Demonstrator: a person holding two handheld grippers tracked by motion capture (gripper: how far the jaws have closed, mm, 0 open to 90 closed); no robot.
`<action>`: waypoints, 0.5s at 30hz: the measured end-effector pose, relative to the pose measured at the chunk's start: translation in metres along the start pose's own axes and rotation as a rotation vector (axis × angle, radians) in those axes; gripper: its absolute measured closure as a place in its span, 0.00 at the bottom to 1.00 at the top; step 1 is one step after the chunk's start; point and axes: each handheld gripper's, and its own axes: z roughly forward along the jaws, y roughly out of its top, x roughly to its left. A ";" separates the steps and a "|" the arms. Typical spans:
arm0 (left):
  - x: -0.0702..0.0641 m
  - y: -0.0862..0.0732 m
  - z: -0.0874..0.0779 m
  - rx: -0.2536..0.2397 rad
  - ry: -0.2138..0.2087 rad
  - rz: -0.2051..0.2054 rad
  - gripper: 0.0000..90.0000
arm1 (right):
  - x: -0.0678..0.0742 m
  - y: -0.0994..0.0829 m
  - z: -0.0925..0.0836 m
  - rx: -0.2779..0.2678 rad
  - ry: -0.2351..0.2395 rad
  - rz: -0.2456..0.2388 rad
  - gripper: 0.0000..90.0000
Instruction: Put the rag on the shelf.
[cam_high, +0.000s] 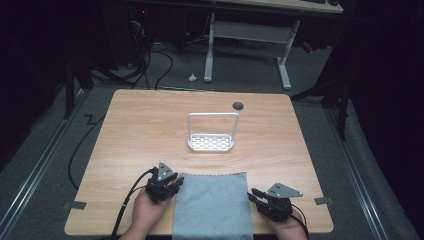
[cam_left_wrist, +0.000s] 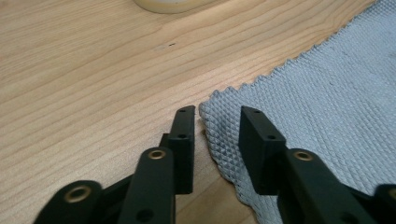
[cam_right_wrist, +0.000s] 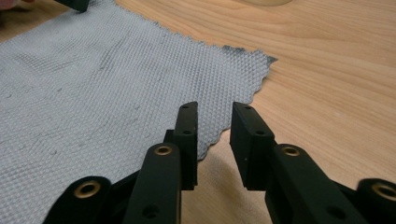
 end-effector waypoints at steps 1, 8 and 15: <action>0.000 0.000 0.000 0.000 0.000 0.007 0.79 | -0.001 0.000 0.000 -0.003 0.000 -0.001 0.77; -0.008 0.000 0.001 -0.001 0.025 0.066 0.95 | 0.003 0.013 0.009 -0.036 -0.036 -0.004 0.71; -0.002 0.000 0.001 -0.001 -0.018 0.019 0.97 | -0.009 0.048 0.053 0.032 -0.121 0.071 0.67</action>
